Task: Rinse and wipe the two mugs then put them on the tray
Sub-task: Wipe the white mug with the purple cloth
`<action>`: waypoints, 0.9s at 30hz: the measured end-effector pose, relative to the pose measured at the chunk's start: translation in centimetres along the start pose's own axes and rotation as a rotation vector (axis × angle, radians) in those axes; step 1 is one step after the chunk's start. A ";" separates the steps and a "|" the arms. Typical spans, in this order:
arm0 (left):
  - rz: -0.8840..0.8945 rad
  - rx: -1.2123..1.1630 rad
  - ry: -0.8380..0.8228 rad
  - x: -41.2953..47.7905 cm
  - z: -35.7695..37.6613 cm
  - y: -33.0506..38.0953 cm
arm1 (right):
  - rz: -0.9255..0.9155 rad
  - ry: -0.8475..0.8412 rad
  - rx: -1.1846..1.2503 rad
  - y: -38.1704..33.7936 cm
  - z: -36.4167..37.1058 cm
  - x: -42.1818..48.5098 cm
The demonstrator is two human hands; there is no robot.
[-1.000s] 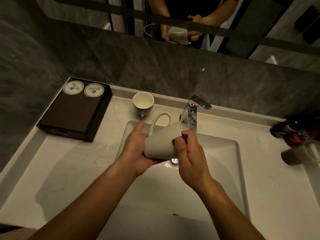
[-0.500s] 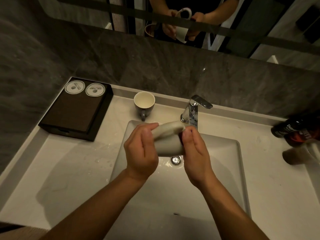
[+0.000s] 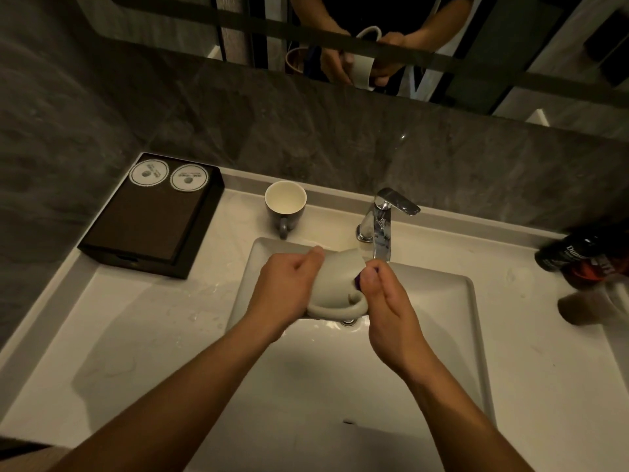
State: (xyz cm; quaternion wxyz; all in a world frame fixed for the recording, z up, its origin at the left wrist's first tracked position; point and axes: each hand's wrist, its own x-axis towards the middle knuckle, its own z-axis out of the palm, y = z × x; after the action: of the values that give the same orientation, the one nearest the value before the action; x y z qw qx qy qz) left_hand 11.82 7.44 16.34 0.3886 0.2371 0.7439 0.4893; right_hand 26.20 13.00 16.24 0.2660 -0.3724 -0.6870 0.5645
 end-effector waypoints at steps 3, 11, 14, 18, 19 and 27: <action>0.767 0.454 0.194 0.0 0.2 -3.3 | 0.077 -0.041 0.130 -0.3 -0.8 1.0; 0.388 0.385 -0.294 0.9 -0.5 -1.5 | 0.098 -0.133 0.108 -0.9 -2.1 1.7; 0.098 0.162 -0.609 2.2 -1.2 -1.4 | 0.080 -0.258 0.013 -1.2 -2.3 1.6; 0.100 0.055 -0.603 2.0 -0.9 -3.3 | 0.124 -0.267 -0.011 -1.4 -2.2 1.9; 0.119 0.060 -0.589 1.9 -0.8 -3.9 | 0.130 -0.236 -0.005 -1.2 -2.2 2.2; -0.202 -0.413 -0.318 0.4 0.5 -5.2 | 0.195 0.138 0.257 -2.2 -4.2 4.5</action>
State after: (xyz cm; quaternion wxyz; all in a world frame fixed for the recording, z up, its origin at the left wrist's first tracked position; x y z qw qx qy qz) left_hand 12.18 5.90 11.39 0.5873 0.1512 0.5780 0.5461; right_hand 26.39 18.86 19.07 0.3018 -0.4380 -0.5501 0.6438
